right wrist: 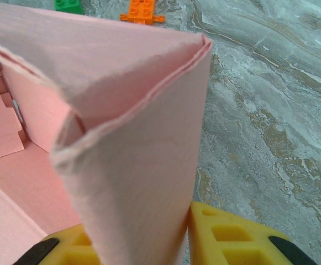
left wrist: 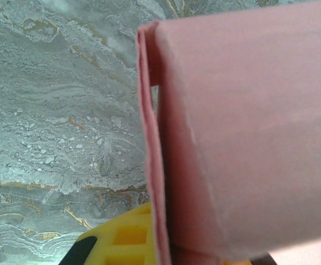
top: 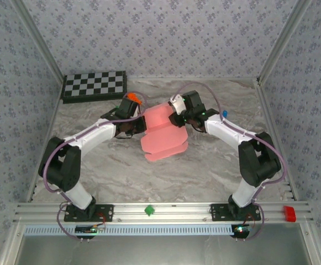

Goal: Fold the paper box

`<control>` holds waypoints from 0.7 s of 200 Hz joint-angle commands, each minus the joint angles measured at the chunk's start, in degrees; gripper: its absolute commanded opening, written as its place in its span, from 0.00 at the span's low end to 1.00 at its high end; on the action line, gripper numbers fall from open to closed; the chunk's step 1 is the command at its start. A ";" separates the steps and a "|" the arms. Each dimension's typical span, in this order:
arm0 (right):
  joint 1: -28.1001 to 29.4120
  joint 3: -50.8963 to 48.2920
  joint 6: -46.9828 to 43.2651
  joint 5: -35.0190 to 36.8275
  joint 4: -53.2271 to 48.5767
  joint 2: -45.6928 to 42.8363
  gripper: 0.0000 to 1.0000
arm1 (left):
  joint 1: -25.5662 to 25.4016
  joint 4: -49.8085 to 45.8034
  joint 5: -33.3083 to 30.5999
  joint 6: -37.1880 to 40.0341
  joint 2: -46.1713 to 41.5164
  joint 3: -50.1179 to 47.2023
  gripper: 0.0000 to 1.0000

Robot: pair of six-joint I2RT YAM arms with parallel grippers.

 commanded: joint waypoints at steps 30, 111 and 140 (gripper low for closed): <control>1.60 0.53 0.92 7.05 0.61 1.09 0.26 | 0.43 -0.82 1.14 -0.13 0.56 2.47 0.00; 5.60 1.23 5.90 25.21 -0.52 2.19 0.26 | 0.47 -0.82 1.03 -0.33 0.75 2.55 0.00; 6.96 1.56 7.85 30.30 -1.23 2.79 0.25 | 0.57 -0.85 1.05 -0.42 1.07 2.75 0.00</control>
